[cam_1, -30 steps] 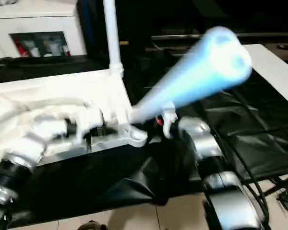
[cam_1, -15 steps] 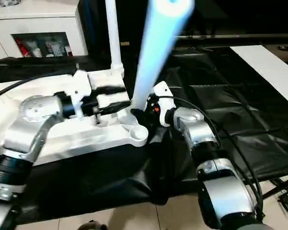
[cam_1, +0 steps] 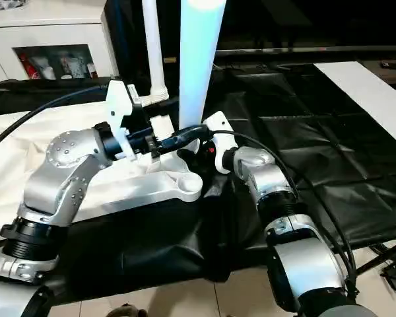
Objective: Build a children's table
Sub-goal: Insert table leg to table base
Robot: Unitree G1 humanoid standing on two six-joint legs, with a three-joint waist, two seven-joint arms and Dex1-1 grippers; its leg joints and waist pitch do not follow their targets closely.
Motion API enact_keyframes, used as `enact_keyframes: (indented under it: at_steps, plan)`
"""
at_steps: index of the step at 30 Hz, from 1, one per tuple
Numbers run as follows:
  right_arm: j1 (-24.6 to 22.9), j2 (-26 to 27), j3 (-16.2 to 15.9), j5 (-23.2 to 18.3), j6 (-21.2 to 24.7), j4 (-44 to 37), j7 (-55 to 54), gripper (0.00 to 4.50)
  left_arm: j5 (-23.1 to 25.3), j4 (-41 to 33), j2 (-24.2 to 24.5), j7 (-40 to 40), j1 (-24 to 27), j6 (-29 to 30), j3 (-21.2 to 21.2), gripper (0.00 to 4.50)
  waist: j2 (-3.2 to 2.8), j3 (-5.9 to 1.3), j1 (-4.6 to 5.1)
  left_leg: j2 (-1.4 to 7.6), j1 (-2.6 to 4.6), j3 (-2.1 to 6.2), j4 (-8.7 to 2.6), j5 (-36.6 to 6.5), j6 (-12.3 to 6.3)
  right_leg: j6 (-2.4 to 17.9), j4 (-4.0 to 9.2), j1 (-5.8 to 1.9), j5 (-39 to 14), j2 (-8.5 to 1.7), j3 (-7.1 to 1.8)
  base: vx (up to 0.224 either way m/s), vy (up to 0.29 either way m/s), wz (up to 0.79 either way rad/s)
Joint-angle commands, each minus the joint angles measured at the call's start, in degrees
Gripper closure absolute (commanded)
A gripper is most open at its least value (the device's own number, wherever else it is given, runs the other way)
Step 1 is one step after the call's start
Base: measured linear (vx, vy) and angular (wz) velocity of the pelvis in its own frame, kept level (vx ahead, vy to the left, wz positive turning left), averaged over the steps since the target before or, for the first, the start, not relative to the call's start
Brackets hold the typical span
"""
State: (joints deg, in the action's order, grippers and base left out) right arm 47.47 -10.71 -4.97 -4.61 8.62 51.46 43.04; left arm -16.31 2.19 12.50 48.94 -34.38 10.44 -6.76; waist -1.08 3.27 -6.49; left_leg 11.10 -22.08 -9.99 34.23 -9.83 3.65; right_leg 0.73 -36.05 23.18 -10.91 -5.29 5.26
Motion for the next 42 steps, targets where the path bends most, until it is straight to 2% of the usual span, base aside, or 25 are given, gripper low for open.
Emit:
enact_keyframes:
  at_steps: [1,3,7,14,20,22,24,25,26,28,29,30,31,33,38,39,40,42]
  plan:
    - [1.12,0.09,0.03,-0.08,0.37,-0.18,0.29,1.36,0.04,0.46,0.07,-0.72,-0.85,0.91,0.45,1.04,-0.29,-4.36,-0.09,2.10,0.86,0.44,-3.77,-10.99,-0.90,14.00,3.73,-3.30,-5.82,-3.21,-2.94,0.000,0.000,0.00]
    - [1.03,0.13,0.18,0.00,0.30,-0.29,0.35,1.36,0.10,0.51,0.27,-1.17,-0.91,1.42,0.56,1.32,-0.27,-4.42,-0.03,2.09,0.84,0.45,-3.72,-10.56,-0.94,14.02,3.65,-3.35,-5.03,-3.17,-2.93,0.000,0.000,0.00]
    - [0.78,0.18,0.60,-0.27,0.16,-0.61,0.48,1.36,1.05,1.45,0.23,-2.75,-1.26,0.88,0.86,1.60,-0.25,-4.41,-0.01,2.06,0.83,0.44,-3.69,-10.52,-1.04,14.13,3.64,-3.35,-4.69,-3.16,-2.92,0.000,0.000,0.00]
    - [0.74,0.34,0.90,-0.71,0.11,-1.06,0.86,1.36,-0.88,1.39,-0.49,-2.99,-1.37,2.20,1.42,2.28,-0.39,-4.42,-0.01,2.10,0.85,0.47,-3.72,-10.83,-0.90,14.35,3.64,-3.38,-4.55,-3.18,-2.90,0.000,0.000,0.00]
    - [0.96,0.89,1.58,-1.36,-0.37,-1.30,0.49,1.36,-2.65,1.43,-1.08,-3.66,-1.78,4.00,1.98,2.47,-0.45,-4.47,-0.01,2.09,0.89,0.45,-3.67,-10.95,-0.85,14.63,3.57,-3.37,-3.98,-3.16,-2.90,0.000,0.000,0.00]
    - [1.10,1.08,2.17,-2.20,-0.04,-1.60,0.97,0.66,-2.54,1.95,-1.04,-4.05,-2.26,4.46,2.23,2.49,-0.39,-4.49,-0.02,2.06,0.91,0.45,-3.68,-10.79,-1.08,14.70,3.53,-3.41,-3.72,-3.13,-2.88,0.000,0.000,0.00]
    - [1.22,1.10,2.45,-2.60,0.34,-1.63,1.32,0.66,-2.43,2.30,-1.07,-4.40,-2.61,4.99,2.45,2.50,-0.38,-4.44,0.00,2.08,0.91,0.46,-3.68,-10.84,-1.26,14.68,3.60,-3.40,-3.99,-3.18,-2.89,0.000,0.000,0.00]
    - [1.19,1.07,2.48,-2.81,0.52,-1.94,1.85,0.60,-2.22,2.46,-0.97,-4.61,-2.92,5.53,2.54,2.51,-0.39,-4.47,-0.06,2.10,0.93,0.43,-3.64,-10.76,-1.25,14.75,3.56,-3.38,-4.09,-3.20,-2.90,0.000,0.000,0.00]
    - [1.15,1.01,2.49,-3.03,0.84,-2.25,2.41,0.32,-2.04,2.63,-0.84,-4.94,-3.23,6.44,2.58,2.57,-0.30,-4.46,-0.09,2.12,0.91,0.42,-3.64,-10.42,-1.32,14.78,3.57,-3.33,-3.82,-3.16,-2.91,0.000,0.000,0.00]
    - [0.72,0.52,2.46,-3.80,2.00,-4.35,4.36,0.25,-0.84,3.27,0.37,-5.40,-4.65,9.82,2.03,2.61,-0.05,-4.47,-0.09,2.01,0.86,0.39,-3.60,-10.00,-1.58,14.52,3.45,-3.44,-3.54,-3.01,-2.88,0.000,0.000,0.00]
    - [0.65,0.44,2.53,-4.04,2.38,-4.73,4.68,0.24,-0.62,3.37,0.60,-5.50,-4.88,10.33,1.93,2.64,-0.14,-4.46,-0.11,1.98,0.92,0.39,-3.60,-10.05,-1.73,14.33,3.44,-3.42,-3.82,-2.96,-2.86,0.000,0.000,0.00]
    - [0.13,-0.18,2.57,-5.05,3.73,-6.81,6.92,0.24,-0.03,3.93,1.67,-5.70,-5.96,12.49,1.45,2.64,0.09,-4.44,-0.07,2.00,0.89,0.44,-3.65,-9.90,-1.88,14.02,3.55,-3.47,-4.40,-3.08,-2.89,0.000,0.000,0.00]
    - [-0.17,-0.59,2.37,-5.16,3.82,-7.85,7.73,0.03,0.16,4.21,2.14,-5.45,-6.42,12.72,1.32,2.66,0.20,-4.48,-0.15,2.03,0.94,0.46,-3.60,-9.60,-2.00,13.90,3.54,-3.50,-4.52,-3.13,-2.89,0.000,0.000,0.00]
    - [-0.54,-1.12,2.22,-5.55,4.85,-9.49,8.72,0.00,0.32,4.69,2.58,-5.80,-7.15,13.68,1.49,2.67,0.16,-4.37,-0.17,1.95,0.84,0.48,-3.61,-9.31,-1.97,13.72,3.64,-3.49,-5.29,-3.16,-2.87,0.000,0.000,0.00]
    - [-1.93,-4.67,1.56,-7.51,8.99,-15.88,14.58,0.00,-2.38,6.85,3.44,-6.38,-11.61,18.58,3.97,2.68,0.78,-4.49,-0.37,1.83,0.74,0.37,-3.30,-7.32,-2.54,13.66,3.51,-3.60,-4.64,-3.23,-2.91,0.000,0.000,0.00]
    - [-2.06,-5.72,1.41,-7.38,9.35,-16.89,15.50,0.00,-2.70,7.57,3.70,-6.84,-12.92,20.23,4.50,2.68,0.61,-4.40,-0.53,1.77,0.80,0.31,-3.29,-7.20,-2.56,13.62,3.55,-3.49,-4.91,-3.07,-2.89,0.000,0.000,0.00]
    - [-2.27,-7.00,1.28,-7.44,10.16,-18.38,16.61,0.00,-3.08,8.39,4.12,-7.02,-14.46,22.46,4.94,2.68,0.71,-4.50,-0.63,1.82,0.93,0.33,-3.22,-7.00,-2.60,13.91,3.46,-3.41,-4.59,-3.11,-2.89,0.000,0.000,0.00]
    - [-2.40,-7.87,1.25,-7.70,10.81,-19.40,17.57,0.00,-3.29,8.91,4.39,-6.90,-15.37,23.57,5.13,2.68,0.91,-4.41,-0.58,1.81,0.69,0.42,-3.23,-6.76,-2.67,13.95,3.53,-3.56,-4.65,-3.25,-2.86,0.000,0.000,0.00]
